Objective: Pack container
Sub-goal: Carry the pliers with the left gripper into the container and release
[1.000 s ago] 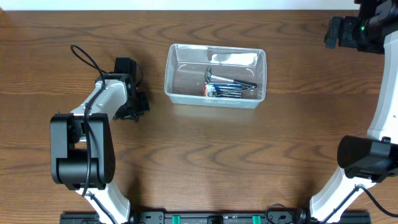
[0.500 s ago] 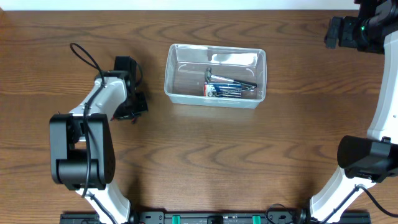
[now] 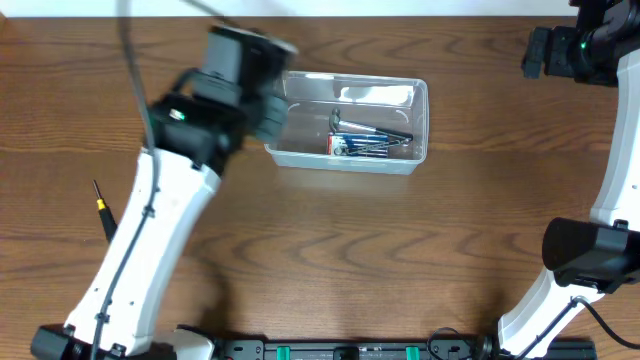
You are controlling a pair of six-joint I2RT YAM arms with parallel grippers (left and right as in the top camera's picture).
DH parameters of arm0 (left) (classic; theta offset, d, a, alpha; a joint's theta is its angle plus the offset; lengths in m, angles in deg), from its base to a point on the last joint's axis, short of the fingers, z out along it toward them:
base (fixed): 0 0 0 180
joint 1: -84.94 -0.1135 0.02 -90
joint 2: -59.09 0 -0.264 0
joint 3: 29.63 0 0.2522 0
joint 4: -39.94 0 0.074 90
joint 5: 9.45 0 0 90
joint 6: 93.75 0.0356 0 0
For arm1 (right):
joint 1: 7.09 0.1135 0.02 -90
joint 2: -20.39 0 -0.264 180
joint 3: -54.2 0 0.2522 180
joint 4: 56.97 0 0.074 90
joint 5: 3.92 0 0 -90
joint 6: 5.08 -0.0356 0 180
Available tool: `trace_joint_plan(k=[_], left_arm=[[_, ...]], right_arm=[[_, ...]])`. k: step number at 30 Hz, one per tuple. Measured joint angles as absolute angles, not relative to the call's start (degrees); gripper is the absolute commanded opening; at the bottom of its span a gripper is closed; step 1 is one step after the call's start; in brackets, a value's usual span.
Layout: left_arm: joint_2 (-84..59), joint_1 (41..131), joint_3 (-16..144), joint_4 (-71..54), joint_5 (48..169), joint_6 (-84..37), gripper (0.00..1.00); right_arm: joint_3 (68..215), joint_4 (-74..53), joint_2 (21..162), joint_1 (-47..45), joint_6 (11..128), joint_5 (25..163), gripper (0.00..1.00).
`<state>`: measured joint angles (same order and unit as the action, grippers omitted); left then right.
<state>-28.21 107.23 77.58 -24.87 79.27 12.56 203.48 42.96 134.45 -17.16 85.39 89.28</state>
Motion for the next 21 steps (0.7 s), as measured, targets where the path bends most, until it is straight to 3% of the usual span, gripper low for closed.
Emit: trace_joint_plan(k=[8,21], left_arm=[[-40.19,112.43,77.34,-16.69,81.43,26.38,0.06],[-55.93,112.27,75.72,-16.8,82.33,28.0,0.06]], right_arm=[[203.48,43.07,134.45,-17.16,85.57,89.28,0.99],[203.48,43.48,134.45,-17.16,85.59,89.28,0.99]])
